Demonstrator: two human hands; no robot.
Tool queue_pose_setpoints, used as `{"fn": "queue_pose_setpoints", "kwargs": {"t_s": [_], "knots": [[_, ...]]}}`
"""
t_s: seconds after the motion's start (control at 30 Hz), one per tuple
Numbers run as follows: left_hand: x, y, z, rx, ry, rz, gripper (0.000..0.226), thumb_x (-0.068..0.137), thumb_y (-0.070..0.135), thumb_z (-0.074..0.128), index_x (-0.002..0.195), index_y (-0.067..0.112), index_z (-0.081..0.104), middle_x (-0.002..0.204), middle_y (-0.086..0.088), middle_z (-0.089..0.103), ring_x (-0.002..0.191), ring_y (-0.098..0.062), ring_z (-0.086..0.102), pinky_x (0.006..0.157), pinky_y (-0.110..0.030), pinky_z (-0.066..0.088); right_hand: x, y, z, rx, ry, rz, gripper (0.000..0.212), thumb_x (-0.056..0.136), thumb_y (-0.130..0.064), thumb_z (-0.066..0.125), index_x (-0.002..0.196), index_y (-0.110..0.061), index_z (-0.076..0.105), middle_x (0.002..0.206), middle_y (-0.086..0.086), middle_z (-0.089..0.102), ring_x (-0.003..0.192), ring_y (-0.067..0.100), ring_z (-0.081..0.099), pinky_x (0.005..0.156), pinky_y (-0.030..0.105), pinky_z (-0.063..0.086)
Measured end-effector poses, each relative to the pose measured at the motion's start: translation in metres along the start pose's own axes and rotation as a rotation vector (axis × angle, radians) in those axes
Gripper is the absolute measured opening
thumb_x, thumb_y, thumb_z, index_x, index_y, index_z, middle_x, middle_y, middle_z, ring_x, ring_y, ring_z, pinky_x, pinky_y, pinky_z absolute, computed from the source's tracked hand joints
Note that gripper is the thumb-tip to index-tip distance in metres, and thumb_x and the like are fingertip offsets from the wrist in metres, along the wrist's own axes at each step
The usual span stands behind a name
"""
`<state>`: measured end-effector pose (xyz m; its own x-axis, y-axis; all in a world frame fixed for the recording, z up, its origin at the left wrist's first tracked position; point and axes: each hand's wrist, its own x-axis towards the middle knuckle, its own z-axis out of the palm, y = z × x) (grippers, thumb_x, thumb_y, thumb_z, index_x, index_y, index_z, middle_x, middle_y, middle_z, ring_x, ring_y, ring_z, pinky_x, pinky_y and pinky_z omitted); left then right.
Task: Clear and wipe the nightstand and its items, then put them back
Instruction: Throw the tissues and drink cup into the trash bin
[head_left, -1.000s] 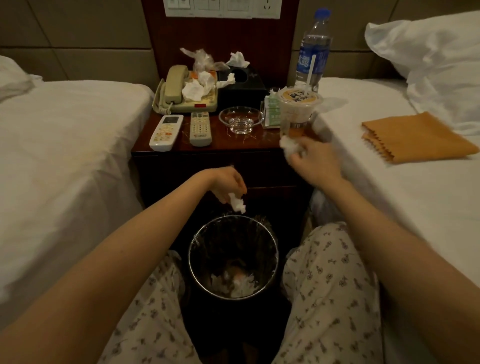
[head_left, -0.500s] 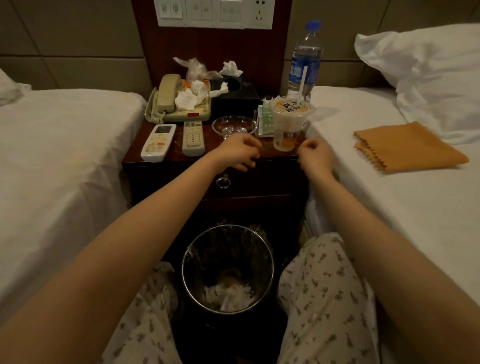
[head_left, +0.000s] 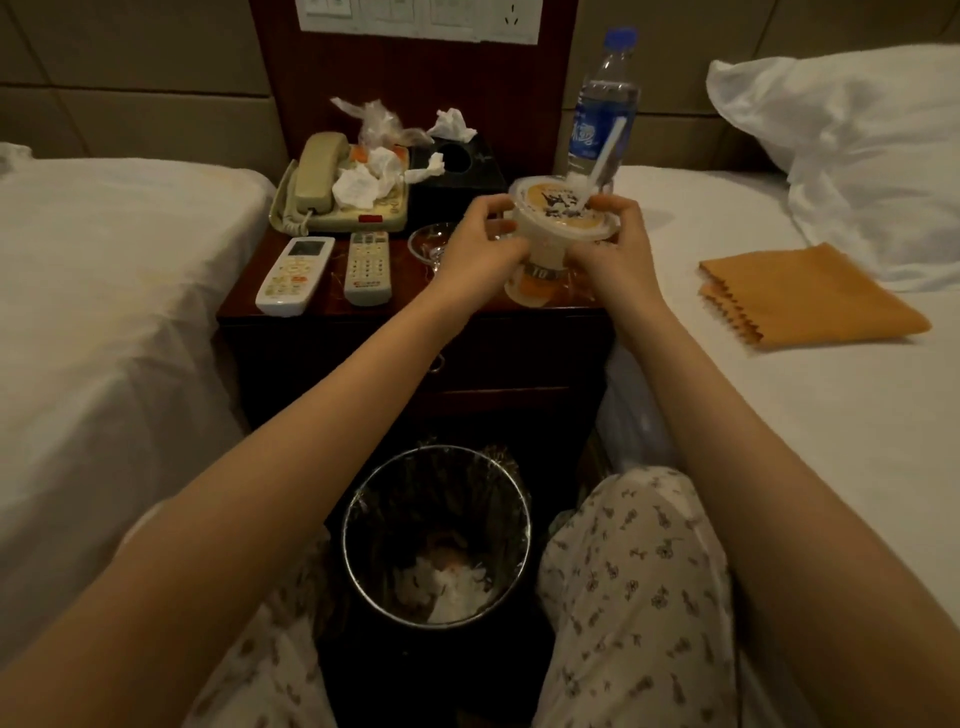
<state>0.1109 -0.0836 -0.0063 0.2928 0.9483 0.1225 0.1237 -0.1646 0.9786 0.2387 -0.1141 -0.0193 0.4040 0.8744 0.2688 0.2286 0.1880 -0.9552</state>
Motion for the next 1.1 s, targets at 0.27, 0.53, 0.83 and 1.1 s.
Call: {"fn": "queue_pose_setpoints", "kwargs": {"t_s": [0.27, 0.53, 0.83, 1.1], "knots": [[-0.073, -0.060, -0.049, 0.022, 0.084, -0.280, 0.027, 0.089, 0.013, 0.053, 0.113, 0.024, 0.047, 0.101, 0.006, 0.059, 0.098, -0.013, 0.058, 0.073, -0.025, 0.047, -0.071, 0.052, 0.043, -0.154, -0.269, 0.150, 0.040, 0.083, -0.012, 0.063, 0.113, -0.025, 0.041, 0.113, -0.006, 0.051, 0.099, 0.013, 0.055, 0.075, 0.026, 0.048], [-0.086, -0.143, -0.038, 0.327, -0.083, -0.629, 0.042, 0.093, 0.021, 0.050, 0.133, 0.011, 0.044, 0.131, -0.007, 0.051, 0.116, -0.024, 0.053, 0.083, -0.034, 0.043, -0.102, 0.114, 0.077, -0.498, -0.533, 0.601, 0.057, 0.085, -0.022, 0.065, 0.131, -0.016, 0.033, 0.127, 0.009, 0.050, 0.111, 0.025, 0.054, 0.082, 0.036, 0.050], [-0.082, -0.175, -0.032, 0.474, -0.206, -0.743, 0.038, 0.090, 0.019, 0.048, 0.125, 0.004, 0.053, 0.106, -0.010, 0.059, 0.094, -0.022, 0.057, 0.068, -0.029, 0.046, -0.097, 0.134, 0.077, -0.603, -0.477, 0.796, 0.091, 0.084, -0.006, 0.065, 0.150, -0.018, 0.004, 0.146, 0.017, 0.032, 0.127, 0.033, 0.044, 0.095, 0.037, 0.047], [-0.052, -0.134, -0.049, 0.383, -0.108, -0.473, 0.039, 0.092, 0.012, 0.049, 0.131, 0.014, 0.048, 0.112, -0.006, 0.058, 0.083, -0.011, 0.059, 0.061, -0.020, 0.044, -0.072, 0.114, 0.076, -0.485, -0.187, 0.578, 0.056, 0.084, -0.004, 0.061, 0.134, -0.015, 0.039, 0.125, 0.012, 0.052, 0.111, 0.026, 0.057, 0.084, 0.029, 0.051]]}}
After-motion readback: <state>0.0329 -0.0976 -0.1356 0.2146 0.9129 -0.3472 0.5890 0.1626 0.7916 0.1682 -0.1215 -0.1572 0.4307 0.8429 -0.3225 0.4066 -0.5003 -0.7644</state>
